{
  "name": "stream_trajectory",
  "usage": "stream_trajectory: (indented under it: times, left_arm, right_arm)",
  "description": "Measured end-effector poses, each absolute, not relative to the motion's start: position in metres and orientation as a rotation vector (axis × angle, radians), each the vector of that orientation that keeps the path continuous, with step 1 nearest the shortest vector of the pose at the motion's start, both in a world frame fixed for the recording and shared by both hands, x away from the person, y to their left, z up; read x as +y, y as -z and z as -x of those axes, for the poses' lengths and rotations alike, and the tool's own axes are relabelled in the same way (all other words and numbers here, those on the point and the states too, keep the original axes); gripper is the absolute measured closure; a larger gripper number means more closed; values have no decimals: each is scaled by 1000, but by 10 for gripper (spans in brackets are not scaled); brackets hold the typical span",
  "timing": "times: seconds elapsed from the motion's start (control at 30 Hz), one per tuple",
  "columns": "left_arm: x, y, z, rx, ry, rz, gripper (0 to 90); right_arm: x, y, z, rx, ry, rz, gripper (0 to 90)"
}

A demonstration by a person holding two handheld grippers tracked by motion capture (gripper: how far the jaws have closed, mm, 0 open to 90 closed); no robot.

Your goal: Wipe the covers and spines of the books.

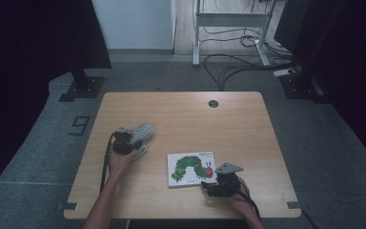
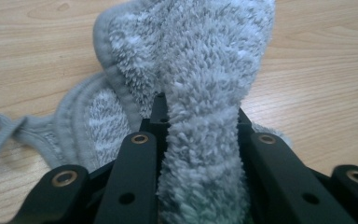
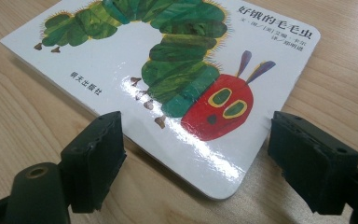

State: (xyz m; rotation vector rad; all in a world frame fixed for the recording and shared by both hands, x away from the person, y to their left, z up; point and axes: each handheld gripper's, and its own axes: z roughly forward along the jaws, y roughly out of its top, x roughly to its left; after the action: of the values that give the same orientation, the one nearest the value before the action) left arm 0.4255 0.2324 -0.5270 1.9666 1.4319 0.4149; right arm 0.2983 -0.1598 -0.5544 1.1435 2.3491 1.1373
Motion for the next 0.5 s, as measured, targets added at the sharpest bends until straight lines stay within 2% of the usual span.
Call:
stream_trajectory:
  times: [0.5]
  left_arm:
    - [228,482,-385,1236,-420,-1874,725]
  right_arm:
    - [-160,554,-298,2350,-1133,-1142,181]
